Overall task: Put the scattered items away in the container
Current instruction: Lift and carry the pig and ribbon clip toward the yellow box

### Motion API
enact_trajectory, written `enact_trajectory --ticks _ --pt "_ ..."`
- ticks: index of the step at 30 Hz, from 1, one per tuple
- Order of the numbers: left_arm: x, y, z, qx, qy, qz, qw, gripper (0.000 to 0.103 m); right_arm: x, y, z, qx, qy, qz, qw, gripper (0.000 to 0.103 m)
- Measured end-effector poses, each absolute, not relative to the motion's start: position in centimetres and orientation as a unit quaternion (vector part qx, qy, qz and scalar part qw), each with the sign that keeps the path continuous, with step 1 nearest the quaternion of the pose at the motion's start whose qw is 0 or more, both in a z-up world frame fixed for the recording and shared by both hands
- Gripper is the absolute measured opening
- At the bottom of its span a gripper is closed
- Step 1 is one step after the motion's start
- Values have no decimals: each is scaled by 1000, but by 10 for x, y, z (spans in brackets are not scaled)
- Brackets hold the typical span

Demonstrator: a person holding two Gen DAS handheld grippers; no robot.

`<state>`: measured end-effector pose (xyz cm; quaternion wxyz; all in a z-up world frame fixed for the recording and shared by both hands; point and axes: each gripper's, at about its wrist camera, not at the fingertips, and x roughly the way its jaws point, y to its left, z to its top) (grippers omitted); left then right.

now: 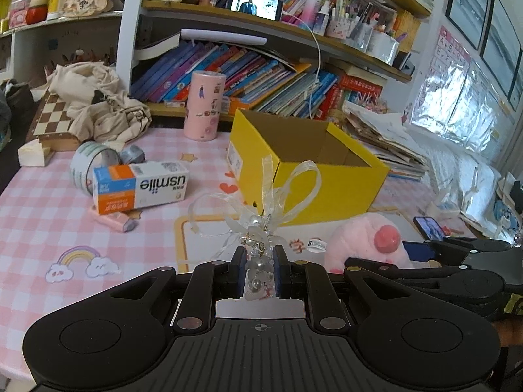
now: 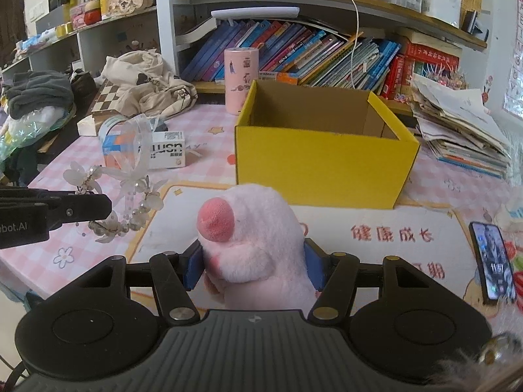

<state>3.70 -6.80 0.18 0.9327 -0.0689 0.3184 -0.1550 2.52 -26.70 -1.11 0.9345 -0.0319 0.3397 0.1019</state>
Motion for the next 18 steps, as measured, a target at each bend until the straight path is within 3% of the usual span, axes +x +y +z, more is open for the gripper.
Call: enact_trajectory --ticks 18 --pt "101 -148 34 -36 261 -142 954 15 99 -337 27 -43 248 145 957 59"
